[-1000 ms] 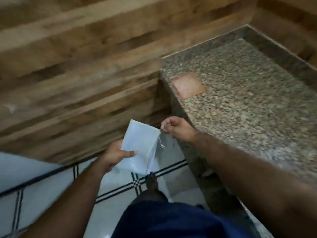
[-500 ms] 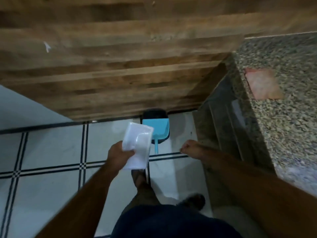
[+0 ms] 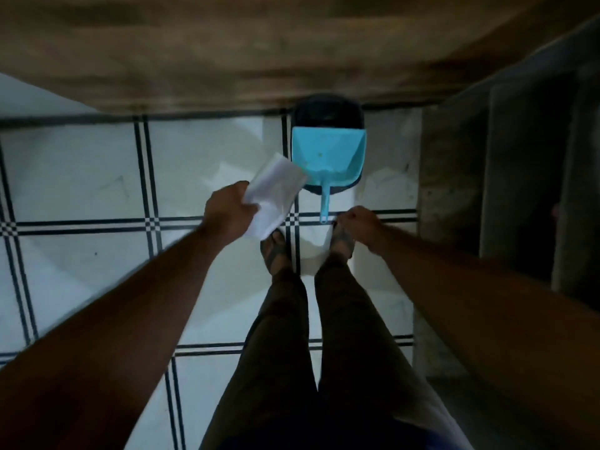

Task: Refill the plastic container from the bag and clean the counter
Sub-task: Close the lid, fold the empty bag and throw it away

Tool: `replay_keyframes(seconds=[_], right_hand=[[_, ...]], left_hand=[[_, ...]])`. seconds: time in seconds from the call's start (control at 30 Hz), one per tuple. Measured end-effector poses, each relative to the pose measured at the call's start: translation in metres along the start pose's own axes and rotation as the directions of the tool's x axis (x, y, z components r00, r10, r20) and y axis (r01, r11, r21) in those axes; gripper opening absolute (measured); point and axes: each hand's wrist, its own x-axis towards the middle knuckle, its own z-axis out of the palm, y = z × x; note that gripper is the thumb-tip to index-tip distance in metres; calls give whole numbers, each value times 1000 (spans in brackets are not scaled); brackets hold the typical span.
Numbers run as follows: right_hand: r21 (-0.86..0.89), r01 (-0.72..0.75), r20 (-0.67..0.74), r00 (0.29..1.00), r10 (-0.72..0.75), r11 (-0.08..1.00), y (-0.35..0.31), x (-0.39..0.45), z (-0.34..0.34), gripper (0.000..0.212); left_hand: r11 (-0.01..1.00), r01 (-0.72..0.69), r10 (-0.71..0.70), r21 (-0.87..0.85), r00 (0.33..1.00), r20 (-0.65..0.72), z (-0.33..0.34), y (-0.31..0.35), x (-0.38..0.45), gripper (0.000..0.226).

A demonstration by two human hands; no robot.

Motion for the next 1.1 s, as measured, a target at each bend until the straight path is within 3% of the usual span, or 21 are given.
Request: replay_keyframes(seconds=[0.13,0.23,0.27,0.3,0.37,0.5,0.67,0.83,0.93,1.1], right_hand=[[27,-123,48,991,121,992,21,109,38,29],[154,-221,74,974,212,963,44,188,70,77],[206,-224,80,974,212,953,42,197,76,81],[270,-221,86,975,205,937,37,200,78,73],[388,-200,71,980,187,900,19,190,73,37],[553,-31,-23,998,52,833,12,178,54,19],[677,29,-256,946,199,735,15,146,2,14],[588,115,-507,824,254,801,64,137,-27,32],[544,110,-580,766,278,832,92,140,-29,23],[598,110,-627,681,378,794,122,154,-23,32]], left_hand=[[990,-62,56,128,997,48,53,-20,58,29],[987,-55,49,150,998,45,89,-30,81,26],[988,-45,40,150,998,37,98,-33,85,26],[989,-33,30,143,999,26,107,-36,86,25],[992,-6,8,126,1000,-10,118,-39,82,24],[990,16,-5,139,997,-78,118,-30,70,24],[987,-38,58,154,990,-126,98,2,73,21],[961,-188,209,205,974,-87,102,58,117,28],[918,-274,291,285,957,-17,120,94,156,33],[829,-362,353,427,930,102,164,134,213,33]])
